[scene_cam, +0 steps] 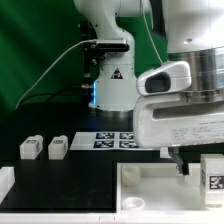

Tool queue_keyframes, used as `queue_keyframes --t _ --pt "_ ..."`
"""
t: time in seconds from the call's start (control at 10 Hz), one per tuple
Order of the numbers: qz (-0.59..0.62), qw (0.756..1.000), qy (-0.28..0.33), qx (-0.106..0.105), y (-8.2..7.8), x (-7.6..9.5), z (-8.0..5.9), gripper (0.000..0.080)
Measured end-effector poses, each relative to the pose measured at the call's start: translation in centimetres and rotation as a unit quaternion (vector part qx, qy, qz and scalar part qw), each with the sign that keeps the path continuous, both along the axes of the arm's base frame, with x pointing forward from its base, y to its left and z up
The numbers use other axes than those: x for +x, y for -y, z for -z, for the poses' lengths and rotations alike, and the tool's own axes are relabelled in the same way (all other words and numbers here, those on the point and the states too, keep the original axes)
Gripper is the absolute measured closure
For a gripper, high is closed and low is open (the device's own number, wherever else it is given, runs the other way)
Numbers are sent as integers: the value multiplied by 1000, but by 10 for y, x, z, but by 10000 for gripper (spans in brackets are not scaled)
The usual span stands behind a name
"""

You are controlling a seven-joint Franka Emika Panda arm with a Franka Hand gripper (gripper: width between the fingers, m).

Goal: Assemble one leg

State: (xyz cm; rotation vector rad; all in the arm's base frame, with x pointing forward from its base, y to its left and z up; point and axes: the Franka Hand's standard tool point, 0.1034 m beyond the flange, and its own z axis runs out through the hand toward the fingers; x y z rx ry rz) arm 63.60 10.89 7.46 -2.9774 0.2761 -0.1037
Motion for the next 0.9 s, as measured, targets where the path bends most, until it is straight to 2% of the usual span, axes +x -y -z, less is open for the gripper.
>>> queue_keyframes --t 0.2,0.4,0.7,0.9 --pt "-1 1000 -1 0 -1 0 0 178" --pt "-1 1000 -1 0 -1 0 0 511" --pt "22 1000 -4 2 -1 0 0 508" --pt "111 994 6 14 1 4 1 508"
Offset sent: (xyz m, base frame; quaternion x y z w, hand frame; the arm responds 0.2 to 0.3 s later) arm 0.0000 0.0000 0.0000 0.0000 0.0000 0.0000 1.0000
